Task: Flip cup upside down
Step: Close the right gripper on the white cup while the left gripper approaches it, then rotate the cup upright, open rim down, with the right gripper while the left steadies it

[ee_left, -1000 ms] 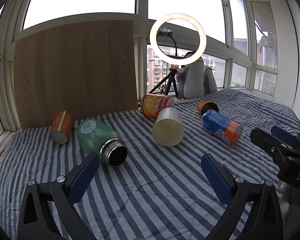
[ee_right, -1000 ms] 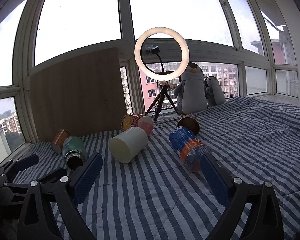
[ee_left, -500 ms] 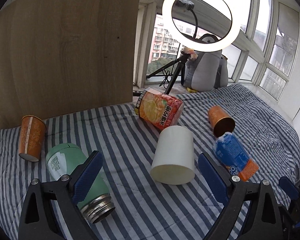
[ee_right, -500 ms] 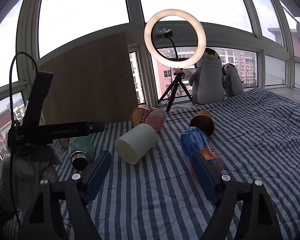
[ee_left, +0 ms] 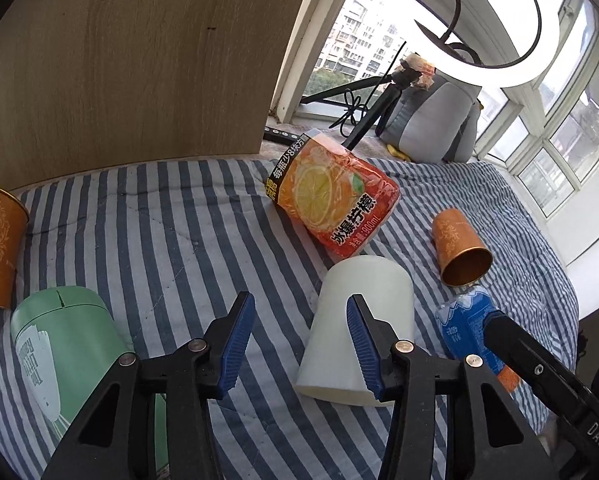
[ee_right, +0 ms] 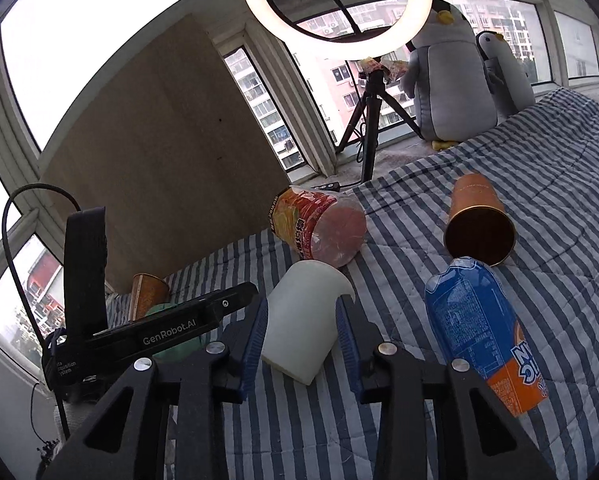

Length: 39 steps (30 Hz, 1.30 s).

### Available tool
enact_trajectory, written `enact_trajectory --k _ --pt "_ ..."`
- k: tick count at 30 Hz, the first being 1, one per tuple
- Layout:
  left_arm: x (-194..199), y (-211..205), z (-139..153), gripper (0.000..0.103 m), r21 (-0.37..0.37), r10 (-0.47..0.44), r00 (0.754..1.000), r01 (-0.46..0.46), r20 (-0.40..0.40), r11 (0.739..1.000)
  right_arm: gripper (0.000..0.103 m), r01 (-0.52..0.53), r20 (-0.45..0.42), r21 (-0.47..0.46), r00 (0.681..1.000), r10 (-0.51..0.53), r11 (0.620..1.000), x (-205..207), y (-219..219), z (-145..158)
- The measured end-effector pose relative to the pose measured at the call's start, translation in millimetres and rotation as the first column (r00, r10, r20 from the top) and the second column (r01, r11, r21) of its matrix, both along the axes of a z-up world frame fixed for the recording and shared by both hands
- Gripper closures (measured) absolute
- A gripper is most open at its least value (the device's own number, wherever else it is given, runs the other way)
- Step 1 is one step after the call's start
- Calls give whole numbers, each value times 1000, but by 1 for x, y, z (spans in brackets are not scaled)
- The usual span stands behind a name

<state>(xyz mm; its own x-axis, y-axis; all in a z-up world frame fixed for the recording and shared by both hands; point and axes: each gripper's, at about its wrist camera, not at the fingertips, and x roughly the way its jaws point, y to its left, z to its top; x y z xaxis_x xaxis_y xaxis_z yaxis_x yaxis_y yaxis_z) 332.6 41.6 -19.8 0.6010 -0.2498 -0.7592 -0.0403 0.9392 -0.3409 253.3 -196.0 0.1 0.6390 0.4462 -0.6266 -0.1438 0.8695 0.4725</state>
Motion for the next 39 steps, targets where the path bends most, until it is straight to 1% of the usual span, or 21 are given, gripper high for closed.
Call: enact_trajectory --k 2,6,7,8,10,14,16,20,25,32,39 --pt "2 4 -4 51 6 3 1000 -3 -12 1000 73 3 -26 14 1000 -3 1000 16 3 -6" --pt "5 12 -14 52 -1 7 999 -7 -45 1000 73 3 -54 8 999 -2 1000 39 12 -16" --pt "6 13 -15 56 1 6 999 -6 -46 1000 73 7 -64 6 998 -7 1000 44 14 -19" --pt "7 13 -16 57 2 3 999 -3 -47 1000 73 14 -77 7 997 -13 1000 48 15 -22" --pt "9 13 -17 57 2 -4 998 4 -56 1000 73 30 -97 5 995 -30 1000 56 16 -29" --pt "15 2 -22 59 54 -30 997 34 -72 998 73 25 -117 -28 993 -28 999 70 23 -35" --pt "16 -5 -25 59 66 -48 996 53 -80 996 72 19 -132 -32 991 -23 999 74 25 -39" --pt "13 -12 -31 62 62 -80 991 87 -104 994 71 13 -135 -38 991 -18 999 72 26 -40" --pt "-2 -20 -31 62 64 -107 988 115 -112 991 71 -3 -154 -18 988 1 1000 64 23 -41" --pt "-30 -25 -35 64 53 -133 982 141 -135 989 71 -53 -161 -46 986 45 998 39 28 -38" --pt "-53 -34 -34 64 69 -159 978 169 -132 983 71 -105 -169 -70 981 91 992 7 29 -32"
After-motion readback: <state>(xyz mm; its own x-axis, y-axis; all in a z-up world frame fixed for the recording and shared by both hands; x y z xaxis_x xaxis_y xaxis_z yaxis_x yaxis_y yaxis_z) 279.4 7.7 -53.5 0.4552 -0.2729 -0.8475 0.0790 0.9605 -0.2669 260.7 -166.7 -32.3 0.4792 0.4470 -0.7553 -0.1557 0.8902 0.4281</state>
